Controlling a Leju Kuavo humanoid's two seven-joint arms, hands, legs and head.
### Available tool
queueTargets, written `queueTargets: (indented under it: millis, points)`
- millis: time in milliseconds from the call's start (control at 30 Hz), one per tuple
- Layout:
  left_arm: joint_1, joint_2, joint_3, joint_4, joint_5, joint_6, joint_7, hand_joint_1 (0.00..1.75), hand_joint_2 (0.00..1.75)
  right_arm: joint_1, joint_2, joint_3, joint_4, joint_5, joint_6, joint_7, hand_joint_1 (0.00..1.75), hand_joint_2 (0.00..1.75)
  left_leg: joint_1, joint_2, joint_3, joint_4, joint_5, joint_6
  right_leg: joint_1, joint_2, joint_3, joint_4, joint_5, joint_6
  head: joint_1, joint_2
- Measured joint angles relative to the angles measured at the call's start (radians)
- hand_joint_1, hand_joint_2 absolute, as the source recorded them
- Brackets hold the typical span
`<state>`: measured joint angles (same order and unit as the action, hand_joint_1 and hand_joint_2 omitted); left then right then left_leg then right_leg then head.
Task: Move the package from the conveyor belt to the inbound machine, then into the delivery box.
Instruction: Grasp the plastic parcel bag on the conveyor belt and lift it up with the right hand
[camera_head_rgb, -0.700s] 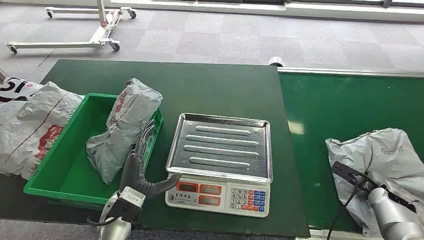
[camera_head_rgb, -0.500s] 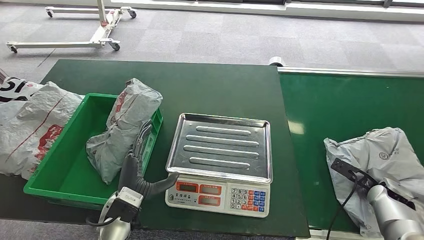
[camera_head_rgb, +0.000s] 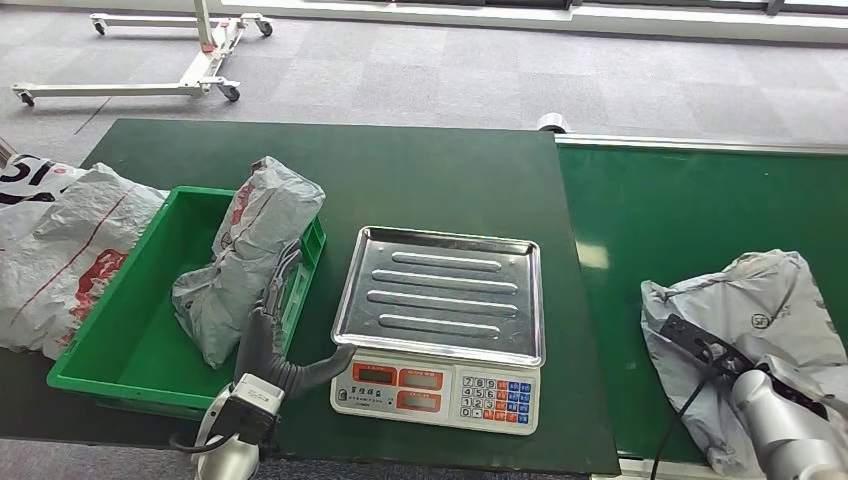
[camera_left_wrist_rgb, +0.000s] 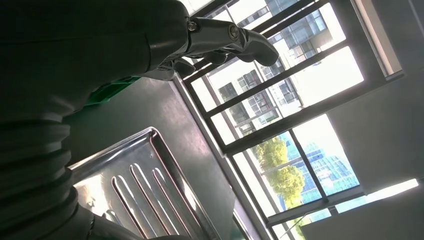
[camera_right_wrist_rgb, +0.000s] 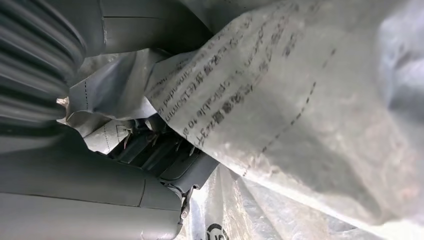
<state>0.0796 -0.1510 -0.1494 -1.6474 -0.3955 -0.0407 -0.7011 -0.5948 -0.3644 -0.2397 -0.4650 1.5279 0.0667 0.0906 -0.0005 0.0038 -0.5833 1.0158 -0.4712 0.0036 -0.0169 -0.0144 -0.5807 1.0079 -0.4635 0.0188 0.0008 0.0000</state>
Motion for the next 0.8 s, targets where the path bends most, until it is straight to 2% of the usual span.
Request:
queueTargets:
  millis: [67, 167, 267, 400, 533, 700, 800]
  points:
    - [0.001, 0.002, 0.0, 0.0, 0.003, 0.001, 0.0, 0.0, 1.75, 0.0, 0.004, 0.006, -0.008, 0.001, -0.045, 0.014, 1.75, 1.75, 0.0, 0.0, 0.0, 0.0, 0.0, 0.0, 0.0, 0.0, 0.0, 0.0, 0.0, 0.0, 0.0, 0.0]
    - [0.006, 0.004, 0.0, -0.005, 0.012, 0.002, 0.0, 0.0, 1.75, 0.003, 0.016, 0.015, -0.056, 0.013, -0.208, 0.054, 1.75, 1.75, 0.0, 0.0, -0.001, 0.0, 0.0, 0.0, 0.0, 0.0, 0.0, 0.0, 0.0, 0.0, 0.0, 0.0]
    - [0.018, 0.004, 0.0, -0.021, 0.017, -0.005, 0.0, 0.0, 1.75, 0.034, 0.045, 0.016, -0.207, 0.035, -0.33, 0.098, 1.75, 1.75, 0.0, 0.0, 0.0, 0.0, 0.0, 0.0, 0.0, 0.0, -0.001, 0.0, 0.0, 0.0, 0.0, 0.0]
    - [0.026, 0.004, 0.0, -0.035, 0.018, -0.01, 0.0, 0.0, 1.75, 0.075, 0.079, 0.016, -0.384, 0.043, -0.323, 0.115, 1.75, 1.75, 0.0, -0.001, -0.001, 0.0, 0.0, 0.0, 0.0, -0.001, -0.001, 0.0, 0.0, 0.0, 0.0, 0.0]
    - [0.027, 0.004, 0.0, -0.04, 0.018, -0.01, 0.0, 0.0, 1.75, 0.099, 0.094, 0.016, -0.466, 0.043, -0.327, 0.109, 1.75, 1.75, 0.0, -0.002, -0.001, 0.0, 0.0, 0.0, 0.0, -0.001, -0.001, 0.0, -0.001, 0.0, 0.0, 0.0]
    - [0.024, 0.004, 0.001, -0.041, 0.018, -0.015, 0.0, 0.0, 1.75, 0.14, 0.115, 0.02, -0.585, 0.044, -0.434, 0.101, 1.75, 1.75, 0.0, -0.002, -0.001, 0.0, 0.0, 0.0, 0.0, -0.001, -0.001, 0.0, -0.001, 0.0, 0.0, 0.0]
    - [0.019, 0.004, 0.001, -0.041, 0.018, -0.015, 0.0, 0.0, 1.75, 0.171, 0.127, 0.047, -0.702, 0.044, -0.409, 0.133, 1.75, 1.75, 0.0, -0.002, -0.001, 0.0, 0.0, 0.0, 0.0, -0.001, -0.001, 0.0, -0.001, 0.0, 0.0, 0.0]
